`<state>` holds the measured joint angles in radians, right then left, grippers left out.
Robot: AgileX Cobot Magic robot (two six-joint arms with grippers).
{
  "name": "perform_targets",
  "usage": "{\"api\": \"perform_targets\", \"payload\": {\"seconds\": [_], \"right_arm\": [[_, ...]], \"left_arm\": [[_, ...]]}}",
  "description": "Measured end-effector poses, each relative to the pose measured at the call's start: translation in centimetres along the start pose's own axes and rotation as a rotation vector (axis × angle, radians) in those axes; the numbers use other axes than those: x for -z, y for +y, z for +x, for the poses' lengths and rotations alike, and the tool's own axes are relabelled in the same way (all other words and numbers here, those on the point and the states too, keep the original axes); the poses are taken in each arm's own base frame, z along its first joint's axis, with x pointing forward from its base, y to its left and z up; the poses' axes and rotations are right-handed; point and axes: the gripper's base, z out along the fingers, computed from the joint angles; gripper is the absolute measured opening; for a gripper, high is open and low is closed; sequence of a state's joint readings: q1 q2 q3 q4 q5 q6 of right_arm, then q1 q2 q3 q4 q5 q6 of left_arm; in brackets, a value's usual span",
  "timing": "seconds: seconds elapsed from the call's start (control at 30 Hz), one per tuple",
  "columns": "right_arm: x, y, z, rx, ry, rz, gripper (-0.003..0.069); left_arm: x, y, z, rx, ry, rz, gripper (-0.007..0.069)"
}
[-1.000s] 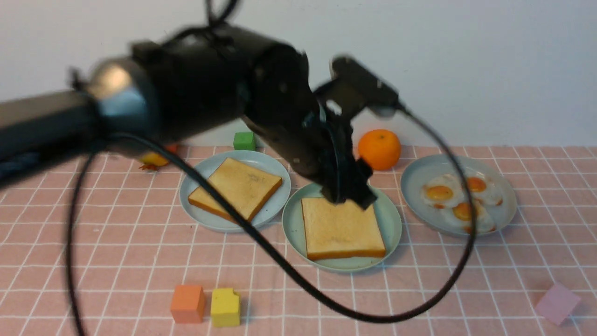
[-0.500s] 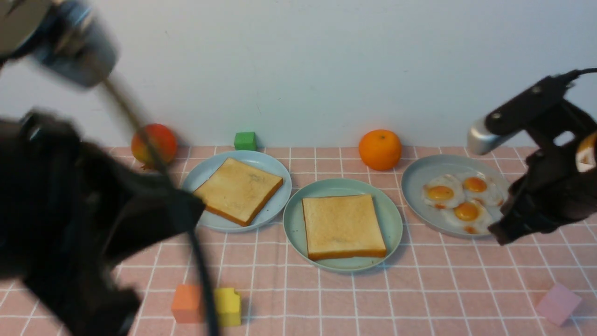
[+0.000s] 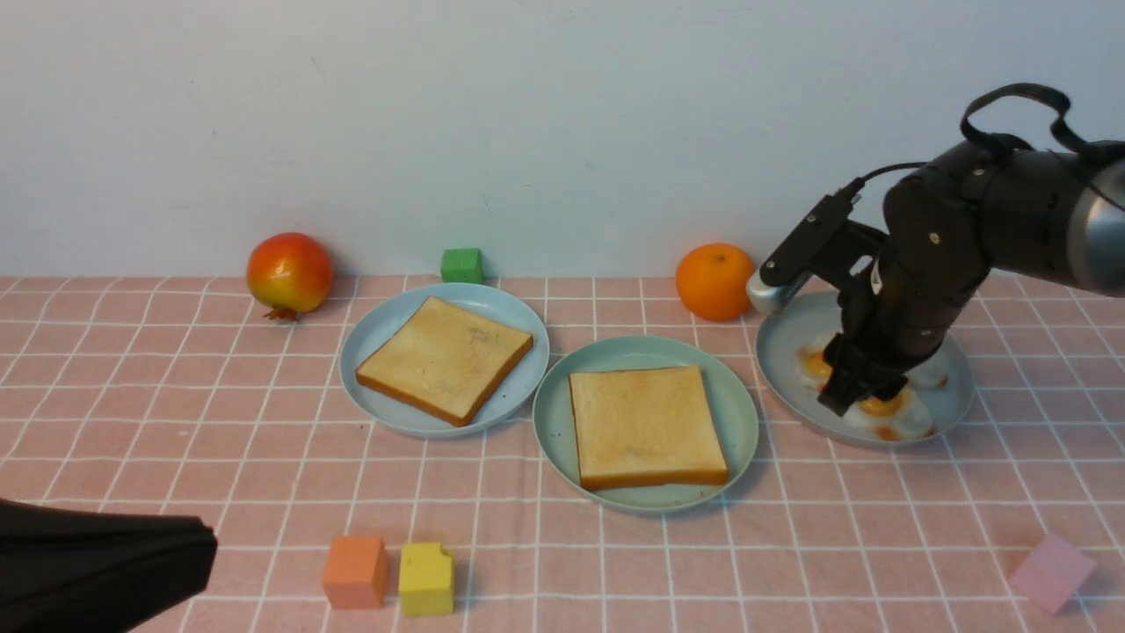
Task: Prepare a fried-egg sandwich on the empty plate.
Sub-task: Use the right arm to grab a fried egg
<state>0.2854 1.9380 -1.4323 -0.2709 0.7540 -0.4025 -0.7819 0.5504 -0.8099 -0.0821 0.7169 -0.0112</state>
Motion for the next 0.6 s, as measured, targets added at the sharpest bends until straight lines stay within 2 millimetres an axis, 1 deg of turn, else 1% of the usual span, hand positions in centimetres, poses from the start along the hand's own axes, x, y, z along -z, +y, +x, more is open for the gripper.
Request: {"api": "perform_targets", "payload": {"seconds": [0.1, 0.13, 0.17, 0.2, 0.23, 0.33, 0.37, 0.5, 0.6], "right_arm": [[-1.8, -0.1, -0.5, 0.028, -0.001, -0.006, 0.0394], [-1.9, -0.1, -0.5, 0.031, -0.002, -0.006, 0.0394], [-2.9, 0.1, -0.5, 0.053, 0.001, -0.013, 0.0394], [-2.9, 0.1, -0.5, 0.054, 0.001, -0.014, 0.0394], [-3.8, 0.4, -0.6, 0.078, 0.002, -0.022, 0.0396], [-4.8, 0.6, -0.6, 0.095, -0.002, -0.024, 0.0396], [-5.4, 0.7, -0.7, 0.109, -0.009, -0.019, 0.0396], [-6.0, 0.6, -0.9, 0.138, -0.026, 0.006, 0.0384], [-6.0, 0.5, -0.9, 0.157, -0.025, 0.021, 0.0358]], "left_arm": [[0.0, 0.0, 0.0, 0.000, 0.002, 0.000, 0.0013], [0.0, 0.0, 0.0, 0.000, 0.002, 0.000, 0.0013], [0.0, 0.0, 0.0, 0.000, 0.002, 0.000, 0.0013], [0.0, 0.0, 0.1, 0.000, 0.003, 0.000, 0.0013], [0.0, 0.0, 0.1, 0.000, 0.003, 0.000, 0.0013], [0.0, 0.0, 0.1, 0.000, 0.003, 0.000, 0.0013], [0.0, 0.0, 0.1, 0.000, 0.003, 0.000, 0.0013], [0.0, 0.0, 0.1, 0.000, 0.003, 0.000, 0.0013], [0.0, 0.0, 0.1, 0.001, 0.003, 0.001, 0.0013]]}}
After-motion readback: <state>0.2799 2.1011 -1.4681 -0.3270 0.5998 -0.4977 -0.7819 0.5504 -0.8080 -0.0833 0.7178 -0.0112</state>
